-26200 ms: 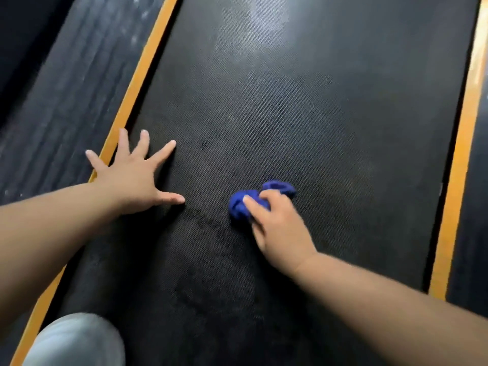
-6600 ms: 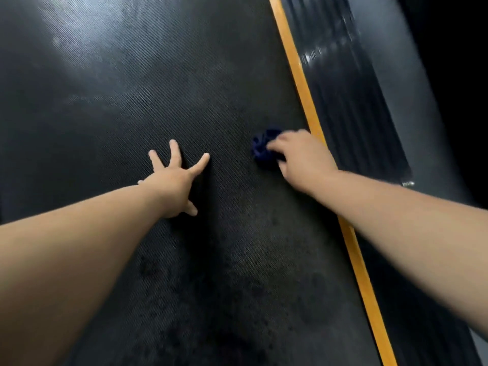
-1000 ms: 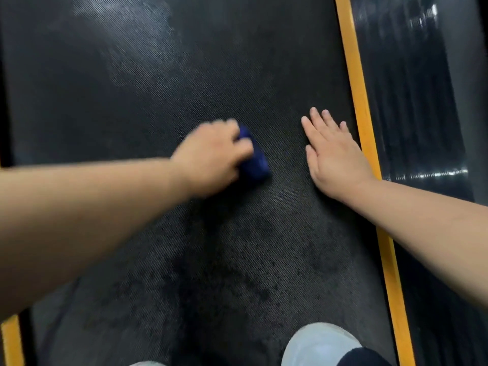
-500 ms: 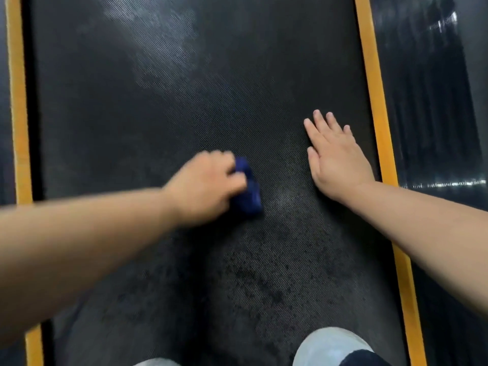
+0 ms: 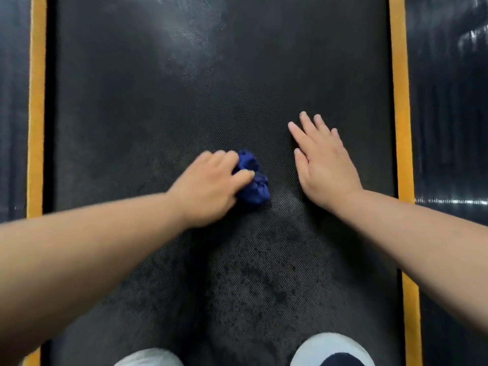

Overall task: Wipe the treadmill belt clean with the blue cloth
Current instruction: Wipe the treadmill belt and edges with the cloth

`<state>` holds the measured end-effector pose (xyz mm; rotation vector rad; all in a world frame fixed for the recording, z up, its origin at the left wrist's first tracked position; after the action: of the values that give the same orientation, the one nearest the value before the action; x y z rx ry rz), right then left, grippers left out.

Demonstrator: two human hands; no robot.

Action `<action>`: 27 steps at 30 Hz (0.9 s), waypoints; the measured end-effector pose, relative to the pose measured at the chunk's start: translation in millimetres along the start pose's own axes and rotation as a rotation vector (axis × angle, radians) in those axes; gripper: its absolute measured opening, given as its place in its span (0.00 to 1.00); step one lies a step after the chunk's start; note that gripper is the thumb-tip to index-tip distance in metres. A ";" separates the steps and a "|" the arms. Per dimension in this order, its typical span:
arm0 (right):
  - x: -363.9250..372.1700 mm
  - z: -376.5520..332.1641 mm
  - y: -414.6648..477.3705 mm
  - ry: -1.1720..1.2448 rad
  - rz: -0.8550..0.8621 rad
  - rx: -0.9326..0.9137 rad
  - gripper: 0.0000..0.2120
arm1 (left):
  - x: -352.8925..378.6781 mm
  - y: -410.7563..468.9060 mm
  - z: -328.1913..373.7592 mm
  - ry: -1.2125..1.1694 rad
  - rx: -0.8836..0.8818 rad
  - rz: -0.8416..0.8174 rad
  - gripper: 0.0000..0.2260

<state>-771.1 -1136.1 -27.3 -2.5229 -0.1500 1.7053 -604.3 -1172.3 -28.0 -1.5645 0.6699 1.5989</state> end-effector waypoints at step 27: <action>58.9 -150.7 30.2 0.045 -0.082 -0.624 0.17 | 31.3 -186.2 -112.2 -0.317 -0.949 -0.184 0.48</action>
<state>-608.4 -1161.4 -29.4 -2.8992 -0.8969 1.7749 -385.7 -1155.6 -42.0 -1.8416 -0.4843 2.0849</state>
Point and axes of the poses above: each hand's wrist, its own y-axis towards the middle knuckle, its own x-axis out of the palm, z = x × y, the point moved 7 cm from there along y, towards the middle knuckle, and after that the axes turned 9 degrees about -x, right-handed, at the moved point
